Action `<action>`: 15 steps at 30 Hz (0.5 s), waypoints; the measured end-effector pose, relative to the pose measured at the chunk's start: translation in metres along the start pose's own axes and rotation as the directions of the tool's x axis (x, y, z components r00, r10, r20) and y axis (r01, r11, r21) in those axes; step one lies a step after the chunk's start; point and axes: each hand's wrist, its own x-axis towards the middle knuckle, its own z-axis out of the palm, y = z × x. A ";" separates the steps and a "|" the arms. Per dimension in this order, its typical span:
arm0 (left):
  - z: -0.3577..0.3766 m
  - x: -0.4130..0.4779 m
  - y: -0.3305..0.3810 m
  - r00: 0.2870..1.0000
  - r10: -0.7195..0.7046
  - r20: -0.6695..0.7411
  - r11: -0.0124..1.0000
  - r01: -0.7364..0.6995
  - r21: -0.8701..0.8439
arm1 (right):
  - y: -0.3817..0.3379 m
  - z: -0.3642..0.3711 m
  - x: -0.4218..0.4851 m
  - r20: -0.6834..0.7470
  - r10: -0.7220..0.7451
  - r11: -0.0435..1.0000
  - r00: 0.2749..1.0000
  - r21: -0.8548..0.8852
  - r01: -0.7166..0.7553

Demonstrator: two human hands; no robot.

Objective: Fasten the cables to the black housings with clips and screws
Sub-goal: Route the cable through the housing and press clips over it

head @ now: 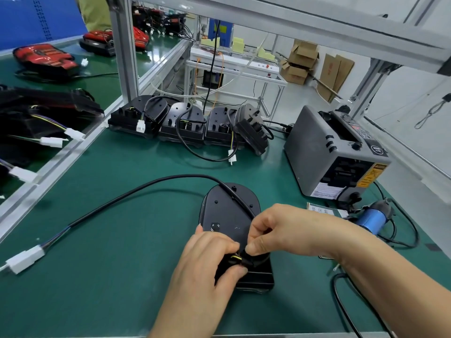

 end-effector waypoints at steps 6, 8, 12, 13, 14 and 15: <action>0.000 0.000 0.001 1.000 -0.005 0.007 1.000 0.005 -0.003 | 0.005 -0.003 0.003 0.026 0.005 0.998 1.000 0.061 -0.006; -0.001 0.000 0.001 1.000 -0.014 0.007 1.000 0.014 -0.007 | 0.006 -0.002 0.003 0.021 0.008 0.997 1.000 0.070 -0.009; -0.001 0.000 0.001 1.000 -0.007 0.009 1.000 0.007 -0.010 | 0.006 0.000 0.004 0.014 0.010 0.997 1.000 0.078 -0.011; -0.001 0.000 0.001 1.000 -0.007 0.011 1.000 0.008 -0.011 | 0.006 0.000 0.004 0.011 0.008 0.997 1.000 0.074 -0.009; -0.001 0.000 0.002 1.000 -0.009 0.012 1.000 0.009 -0.011 | 0.005 0.000 0.004 0.007 0.006 0.997 1.000 0.071 -0.007; -0.001 0.000 0.002 1.000 -0.010 0.012 1.000 0.010 -0.012 | 0.005 0.000 0.005 0.005 0.007 0.997 1.000 0.070 -0.007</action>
